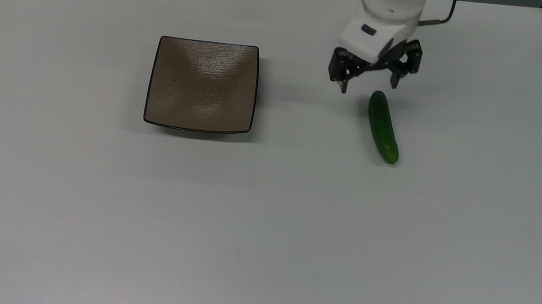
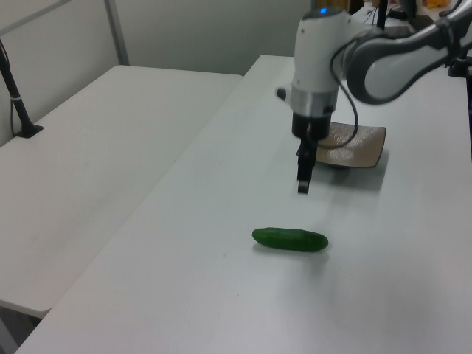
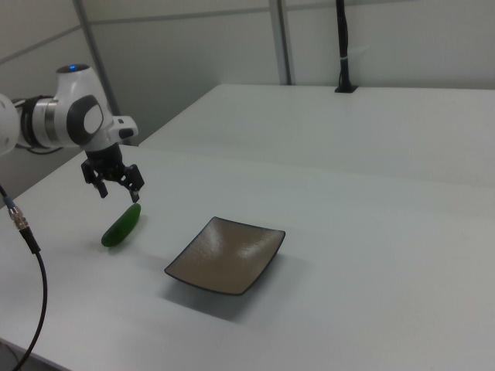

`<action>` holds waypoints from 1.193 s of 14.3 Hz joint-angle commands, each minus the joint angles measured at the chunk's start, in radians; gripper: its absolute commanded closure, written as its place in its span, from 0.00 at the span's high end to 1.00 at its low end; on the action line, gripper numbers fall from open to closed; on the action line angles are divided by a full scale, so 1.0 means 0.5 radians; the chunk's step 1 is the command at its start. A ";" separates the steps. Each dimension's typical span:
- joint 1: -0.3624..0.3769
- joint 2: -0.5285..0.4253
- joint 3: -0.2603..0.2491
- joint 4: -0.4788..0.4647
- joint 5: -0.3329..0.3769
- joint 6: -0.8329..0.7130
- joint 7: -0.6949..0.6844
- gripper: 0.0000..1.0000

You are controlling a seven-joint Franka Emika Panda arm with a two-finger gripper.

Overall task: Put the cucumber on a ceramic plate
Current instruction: 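Move the open gripper over the green cucumber and lower it, then close the gripper around the cucumber's end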

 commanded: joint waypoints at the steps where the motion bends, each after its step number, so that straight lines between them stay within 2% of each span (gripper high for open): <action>1: 0.069 0.137 0.030 0.006 -0.026 0.123 0.078 1.00; 4: 0.155 0.226 0.030 0.006 -0.111 0.172 0.164 1.00; 13: 0.161 0.362 0.030 0.009 -0.247 0.246 0.247 0.98; 14: 0.161 0.362 0.030 0.006 -0.262 0.264 0.250 0.95; 15: 0.161 0.368 0.033 0.006 -0.271 0.277 0.250 0.86; 16: 0.165 0.383 0.033 0.006 -0.289 0.277 0.250 0.72; 17: 0.165 0.383 0.033 0.006 -0.290 0.277 0.250 0.67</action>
